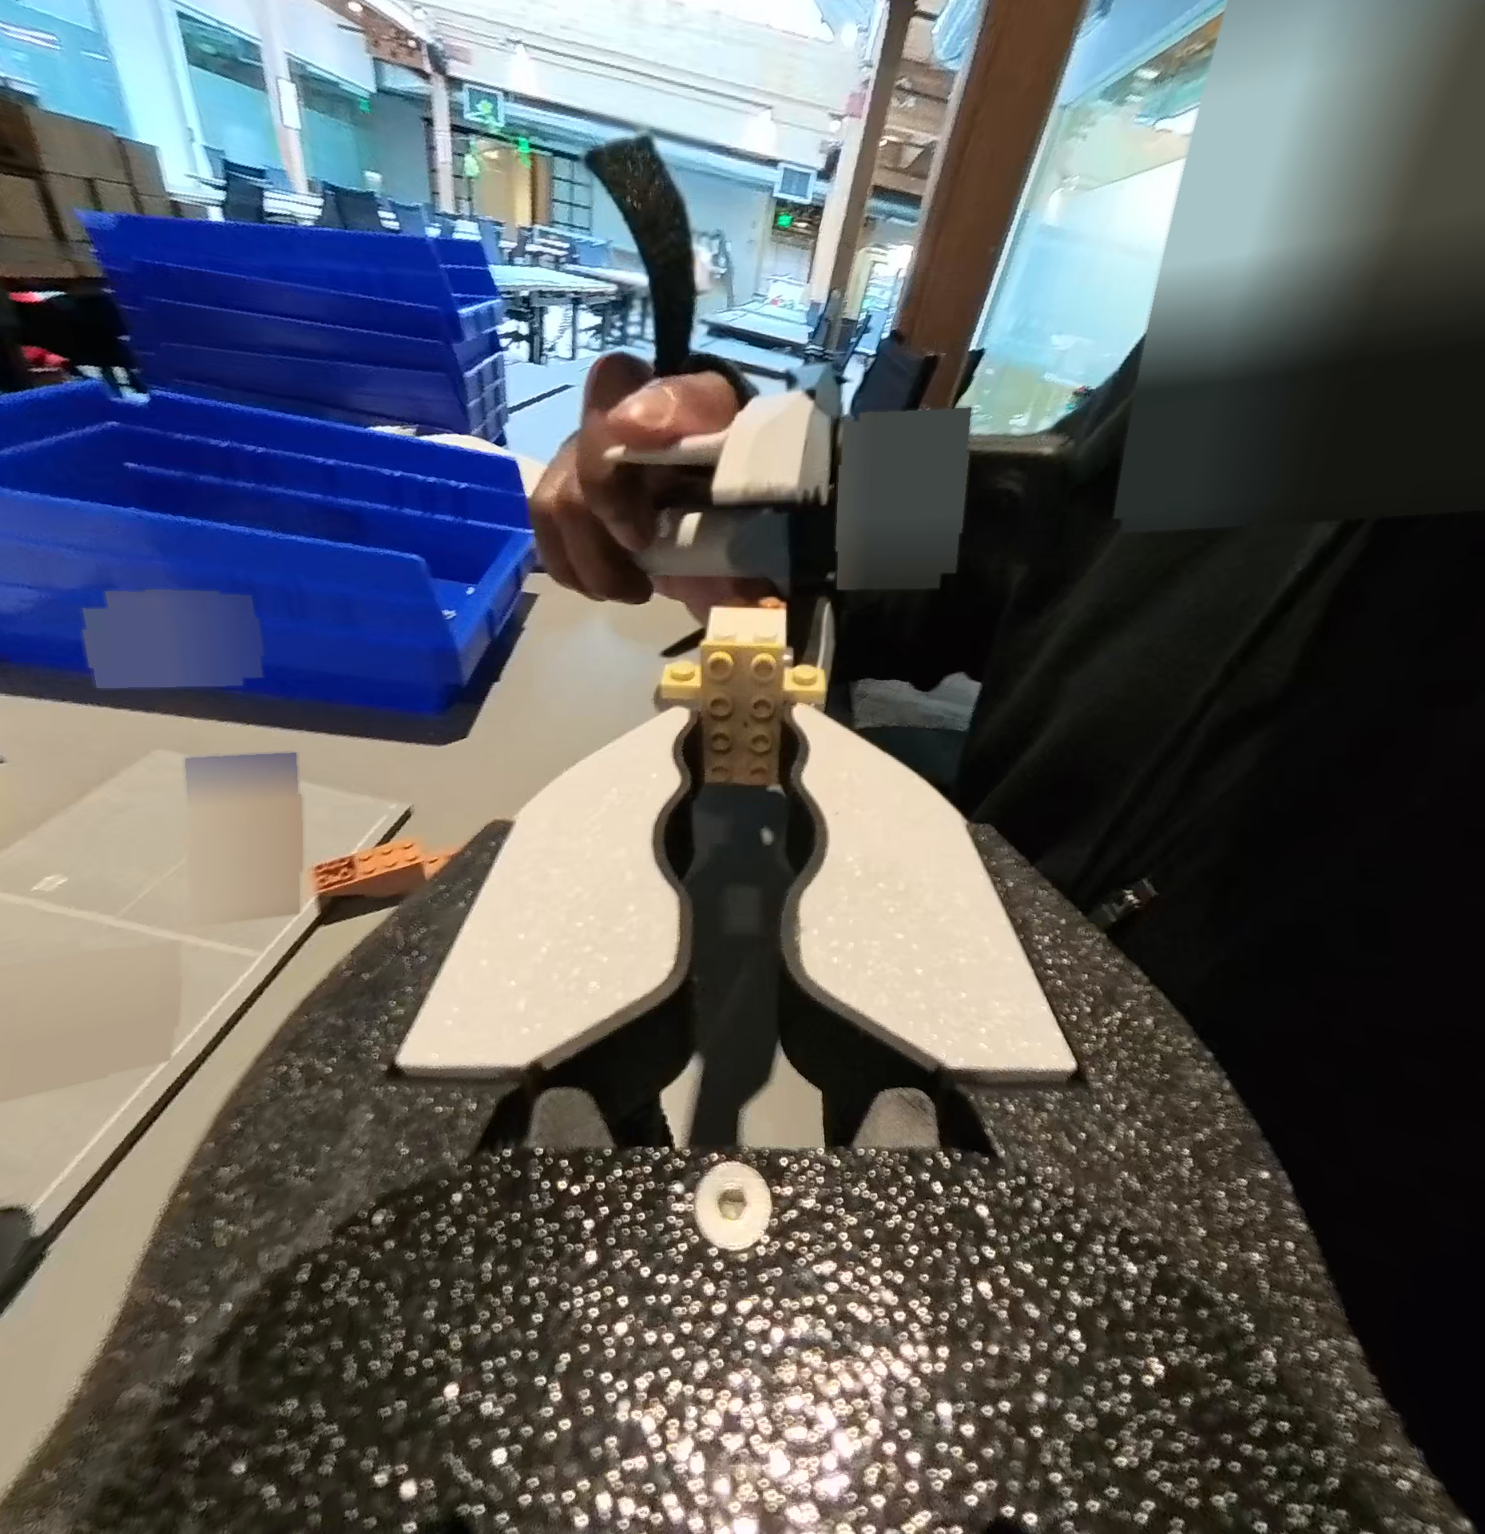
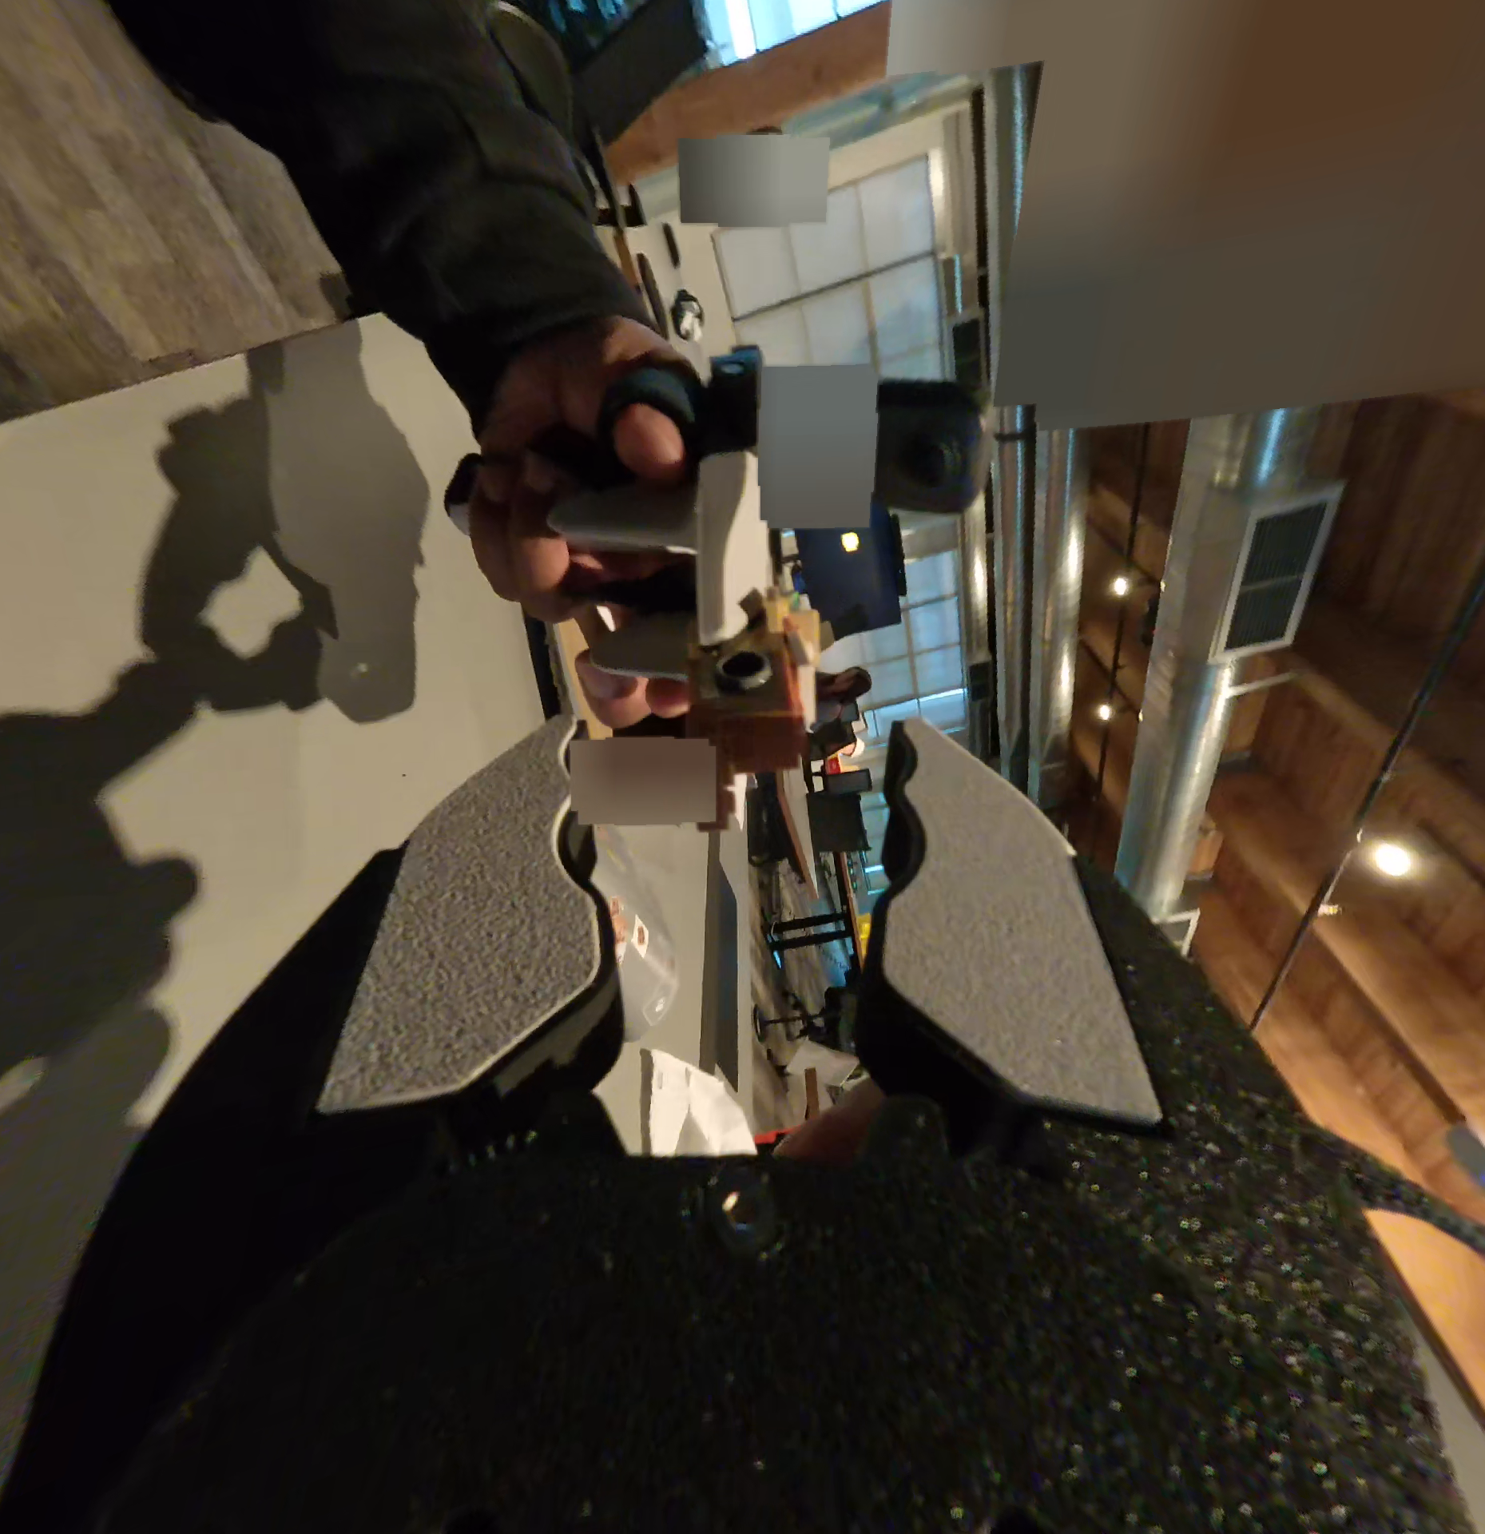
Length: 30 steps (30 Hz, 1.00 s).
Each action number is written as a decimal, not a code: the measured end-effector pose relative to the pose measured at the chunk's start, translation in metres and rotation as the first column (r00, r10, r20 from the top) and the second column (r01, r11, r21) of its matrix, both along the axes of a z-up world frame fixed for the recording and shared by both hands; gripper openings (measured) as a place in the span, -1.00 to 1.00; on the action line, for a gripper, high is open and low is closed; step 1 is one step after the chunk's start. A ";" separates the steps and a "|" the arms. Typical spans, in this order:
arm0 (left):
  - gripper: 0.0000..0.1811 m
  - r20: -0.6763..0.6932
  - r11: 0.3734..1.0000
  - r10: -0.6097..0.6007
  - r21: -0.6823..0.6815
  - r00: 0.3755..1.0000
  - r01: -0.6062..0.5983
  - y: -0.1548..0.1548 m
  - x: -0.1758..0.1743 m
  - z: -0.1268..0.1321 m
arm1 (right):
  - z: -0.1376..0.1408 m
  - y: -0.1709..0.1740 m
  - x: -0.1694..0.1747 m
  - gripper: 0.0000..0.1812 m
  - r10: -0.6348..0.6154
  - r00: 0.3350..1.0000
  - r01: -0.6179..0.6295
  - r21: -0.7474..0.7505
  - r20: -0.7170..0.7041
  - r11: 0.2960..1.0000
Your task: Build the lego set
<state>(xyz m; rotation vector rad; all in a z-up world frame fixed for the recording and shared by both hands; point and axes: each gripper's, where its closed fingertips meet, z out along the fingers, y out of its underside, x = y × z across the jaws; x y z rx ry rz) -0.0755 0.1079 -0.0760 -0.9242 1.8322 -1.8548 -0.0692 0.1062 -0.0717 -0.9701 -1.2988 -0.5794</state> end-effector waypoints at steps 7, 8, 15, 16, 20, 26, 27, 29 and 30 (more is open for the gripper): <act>-0.82 -0.007 0.999 -0.045 -0.011 0.999 0.045 -0.008 -0.001 0.001 | 0.002 0.000 -0.011 -0.36 0.044 0.998 -0.044 -0.002 0.037 0.999; -0.82 -0.007 0.999 -0.052 -0.010 0.999 0.052 -0.009 -0.002 0.001 | 0.002 0.000 -0.013 -0.39 0.047 0.998 -0.047 -0.003 0.041 0.999; -0.82 0.001 0.998 -0.064 -0.002 0.998 0.064 -0.012 -0.004 0.005 | 0.007 0.002 -0.018 -0.54 0.046 0.997 -0.046 0.007 0.067 0.999; -0.82 0.001 0.998 -0.065 0.003 0.998 0.065 -0.012 -0.004 0.005 | 0.007 0.002 -0.019 -0.61 0.050 0.996 -0.051 0.008 0.076 0.999; -0.82 0.003 0.998 -0.065 0.009 0.998 0.065 -0.014 -0.005 0.007 | 0.010 0.001 -0.020 -0.67 0.050 0.993 -0.053 0.026 0.108 0.998; -0.82 0.009 0.998 -0.068 0.020 0.998 0.067 -0.016 -0.005 0.011 | 0.015 -0.001 -0.022 -0.68 0.046 0.991 -0.049 0.020 0.128 0.999; -0.82 0.009 0.997 -0.071 0.028 0.997 0.070 -0.017 -0.005 0.011 | 0.015 -0.002 -0.022 -0.68 0.048 0.990 -0.051 0.015 0.134 0.999; -0.82 0.004 0.996 -0.080 0.034 0.997 0.080 -0.019 -0.006 0.010 | 0.015 -0.005 -0.022 -0.68 0.059 0.989 -0.058 -0.011 0.137 0.998; -0.82 0.000 0.996 -0.086 0.036 0.996 0.086 -0.020 -0.006 0.010 | 0.015 -0.006 -0.022 -0.68 0.064 0.988 -0.062 -0.019 0.144 0.998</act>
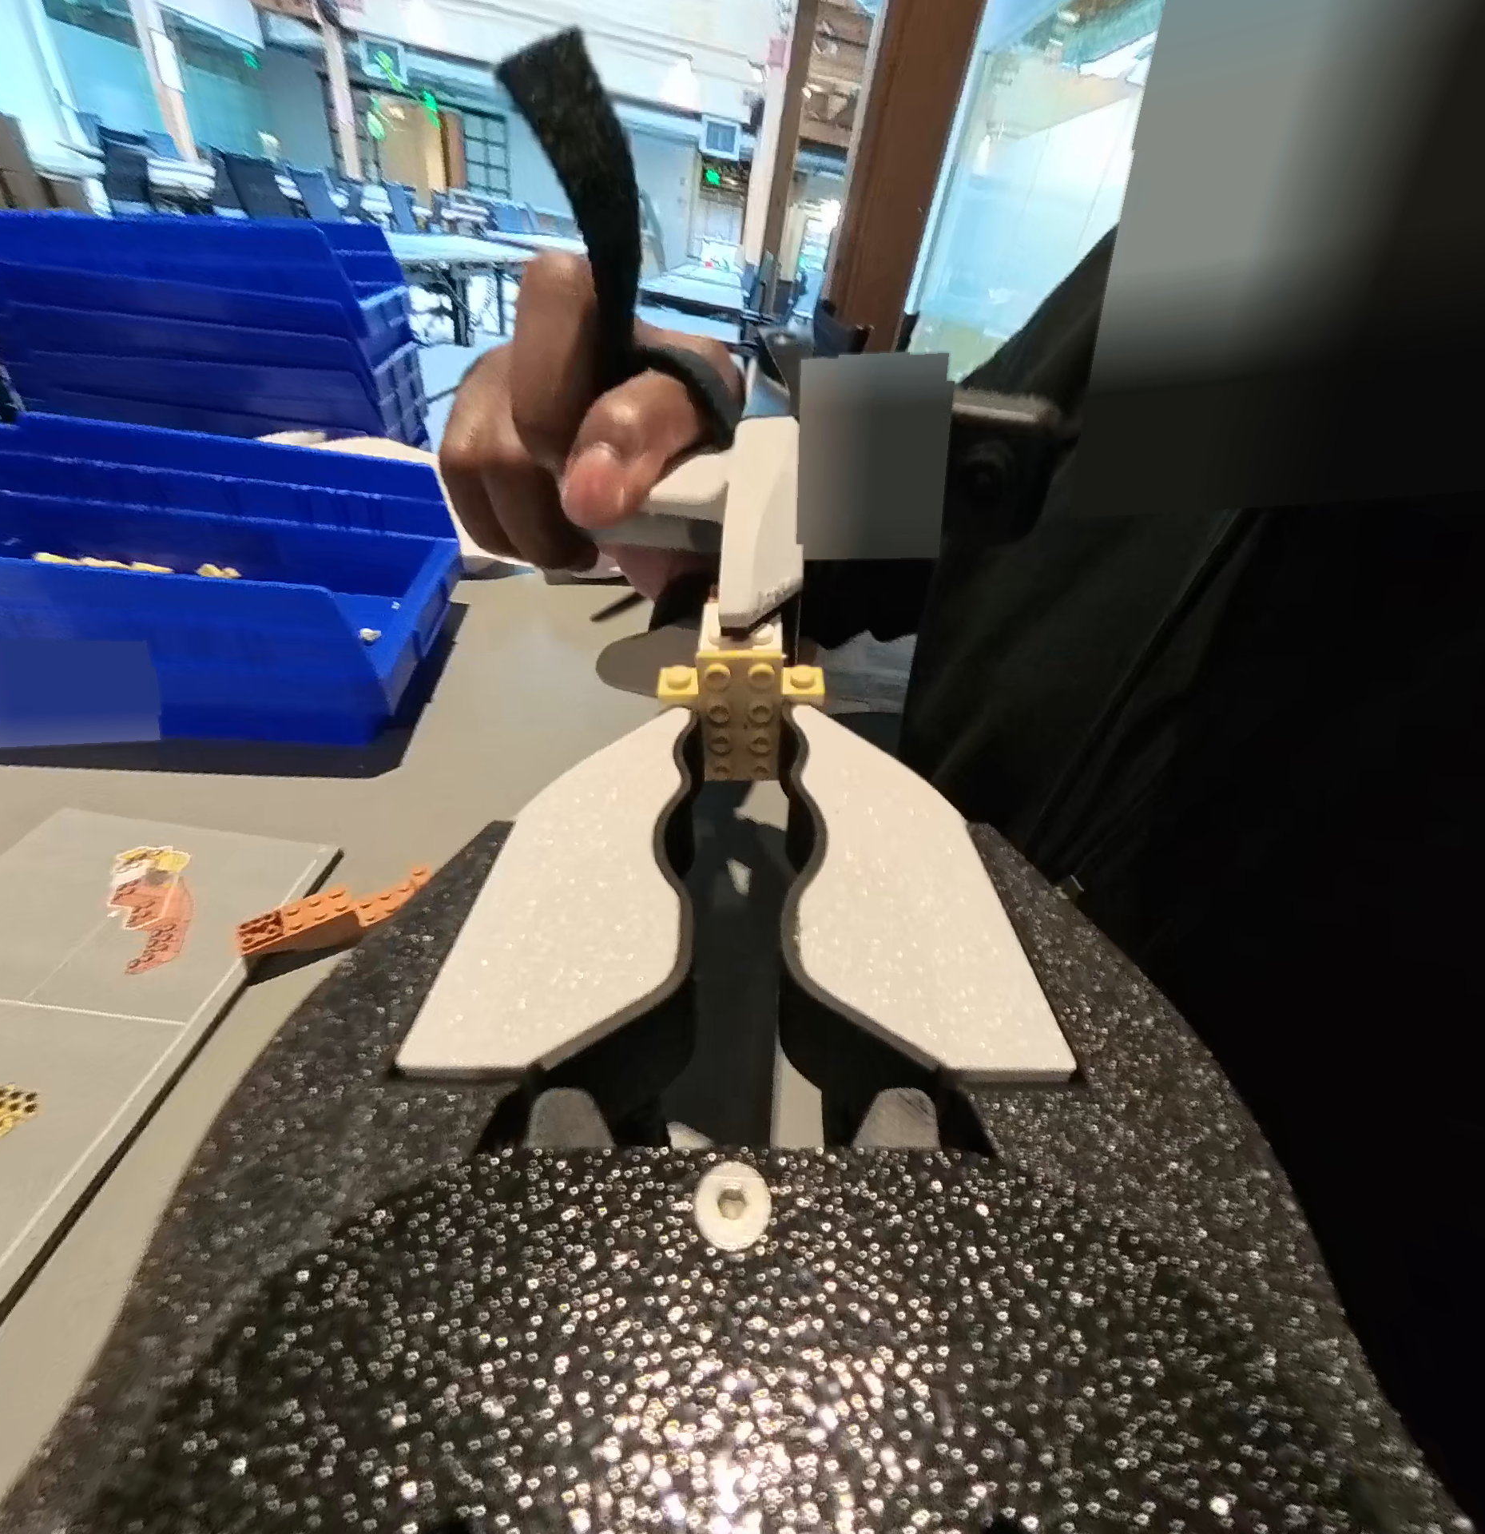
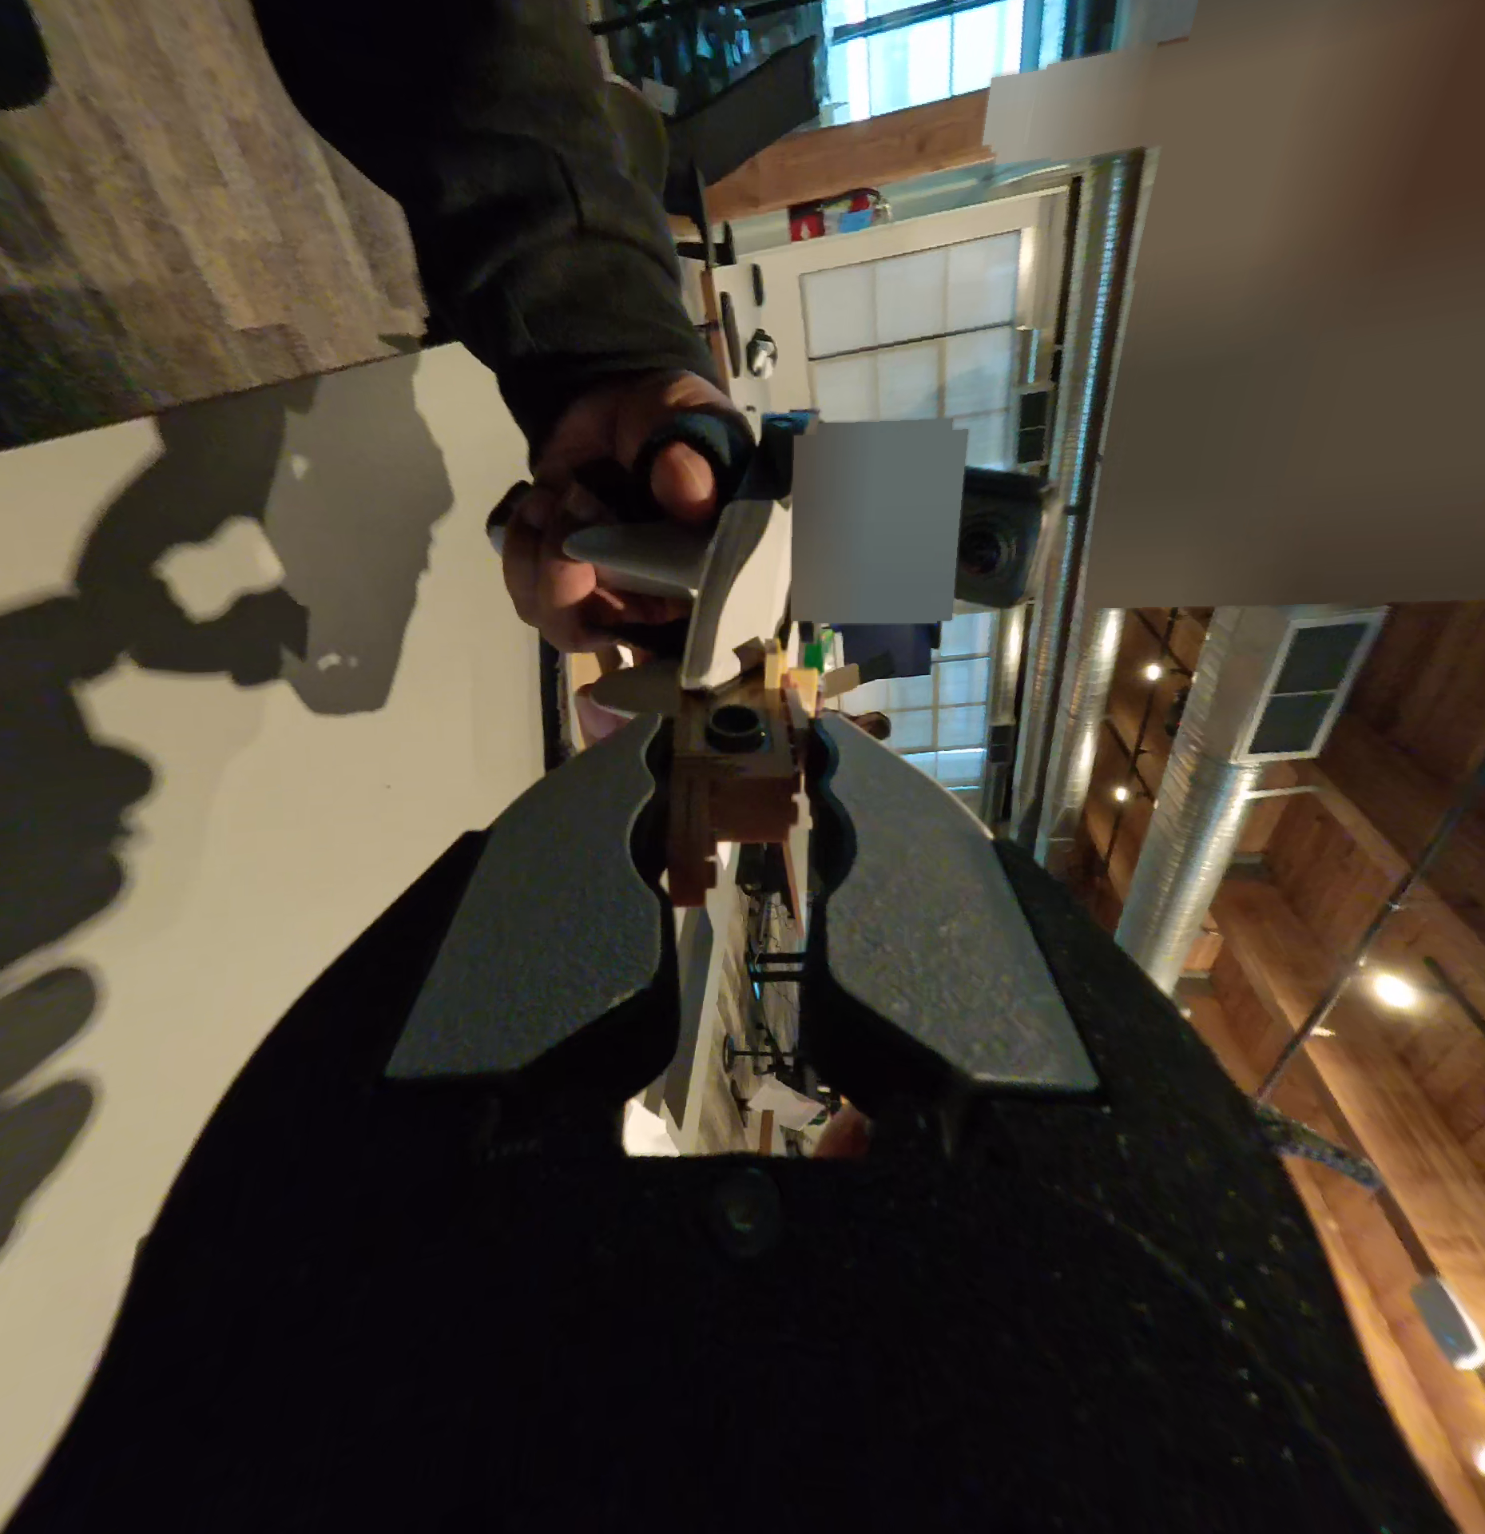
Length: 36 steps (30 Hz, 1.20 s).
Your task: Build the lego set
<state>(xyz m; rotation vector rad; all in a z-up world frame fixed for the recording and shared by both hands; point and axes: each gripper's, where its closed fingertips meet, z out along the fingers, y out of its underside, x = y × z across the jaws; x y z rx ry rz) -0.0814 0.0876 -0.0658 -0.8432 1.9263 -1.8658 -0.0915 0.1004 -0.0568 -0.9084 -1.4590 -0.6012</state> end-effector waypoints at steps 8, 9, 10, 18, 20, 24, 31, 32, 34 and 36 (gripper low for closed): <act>-0.82 -0.008 1.000 -0.021 0.001 1.000 0.021 -0.005 0.003 -0.001 | 0.000 -0.004 0.003 -0.69 0.001 1.000 0.000 -0.035 0.030 0.999; -0.82 -0.006 1.000 -0.016 -0.009 1.000 0.016 -0.004 0.004 -0.001 | 0.000 -0.003 0.004 -0.69 -0.010 1.000 0.011 -0.023 0.019 1.000; -0.82 -0.008 1.000 -0.006 -0.019 1.000 0.006 -0.003 0.005 0.000 | 0.000 -0.002 0.005 -0.69 -0.026 1.000 0.026 -0.024 0.006 0.999; -0.82 -0.030 0.999 0.032 -0.019 0.999 -0.033 0.002 0.009 -0.009 | -0.009 0.006 0.017 -0.49 -0.110 0.994 0.109 -0.024 -0.023 0.994; -0.82 -0.012 0.998 0.056 -0.007 0.998 -0.056 0.006 0.009 -0.009 | -0.007 0.007 0.022 -0.45 -0.133 0.988 0.128 -0.066 -0.074 0.990; -0.82 0.120 0.971 0.176 0.140 0.977 -0.192 0.020 0.008 -0.012 | -0.014 0.009 0.038 -0.44 -0.248 0.928 0.144 -0.347 -0.277 0.927; -0.82 0.404 0.767 0.169 0.519 0.899 -0.378 0.031 0.004 -0.041 | -0.022 -0.006 0.021 -0.49 -0.516 0.638 -0.390 -0.818 -0.571 0.422; -0.82 0.433 0.743 0.155 0.542 0.888 -0.394 0.031 0.004 -0.042 | -0.025 -0.002 0.021 -0.47 -0.555 0.623 -0.389 -0.833 -0.552 0.392; -0.82 0.487 0.697 0.129 0.576 0.864 -0.428 0.030 0.003 -0.042 | -0.032 0.001 0.018 -0.38 -0.597 0.630 -0.365 -0.868 -0.496 0.337; -0.82 0.547 0.657 0.089 0.596 0.832 -0.462 0.027 0.001 -0.040 | -0.038 0.002 0.013 -0.31 -0.612 0.646 -0.356 -0.889 -0.457 0.288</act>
